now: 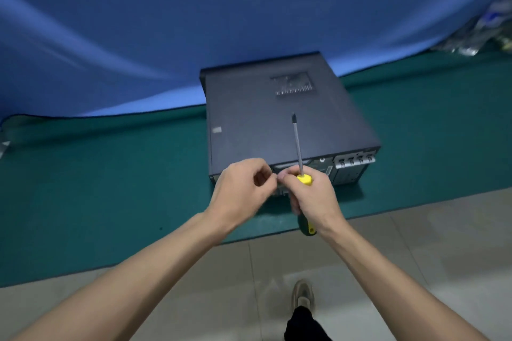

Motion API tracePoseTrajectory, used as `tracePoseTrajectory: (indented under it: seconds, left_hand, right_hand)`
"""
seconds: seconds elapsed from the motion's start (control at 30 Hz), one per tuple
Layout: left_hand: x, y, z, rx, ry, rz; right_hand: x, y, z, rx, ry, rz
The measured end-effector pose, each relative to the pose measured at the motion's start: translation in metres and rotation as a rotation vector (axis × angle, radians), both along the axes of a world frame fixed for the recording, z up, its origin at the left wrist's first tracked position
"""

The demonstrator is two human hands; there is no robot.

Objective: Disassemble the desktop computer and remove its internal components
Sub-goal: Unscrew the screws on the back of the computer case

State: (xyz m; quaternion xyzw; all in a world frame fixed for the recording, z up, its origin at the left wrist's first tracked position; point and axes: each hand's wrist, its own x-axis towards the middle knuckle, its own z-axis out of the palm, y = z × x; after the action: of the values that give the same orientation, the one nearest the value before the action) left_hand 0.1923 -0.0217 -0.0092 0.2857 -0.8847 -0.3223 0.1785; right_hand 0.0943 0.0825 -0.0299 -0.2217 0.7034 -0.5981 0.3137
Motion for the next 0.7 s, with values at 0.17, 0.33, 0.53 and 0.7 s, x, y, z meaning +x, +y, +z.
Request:
tracePoseTrajectory:
  seconds: [0.17, 0.33, 0.53, 0.7]
  left_hand:
    - [0.000, 0.005, 0.063, -0.242, 0.139, -0.165]
    - [-0.010, 0.010, 0.107, -0.382, 0.238, -0.234]
    - [-0.039, 0.007, 0.120, -0.484, 0.238, -0.239]
    - [-0.077, -0.003, 0.103, -0.522, 0.183, -0.257]
  right_hand:
    - [-0.011, 0.008, 0.066, -0.101, -0.012, 0.028]
    - [-0.027, 0.018, 0.118, -0.125, 0.067, 0.061]
    - [-0.059, 0.018, 0.139, -0.084, 0.087, 0.098]
    - [-0.103, 0.006, 0.121, 0.007, 0.077, 0.180]
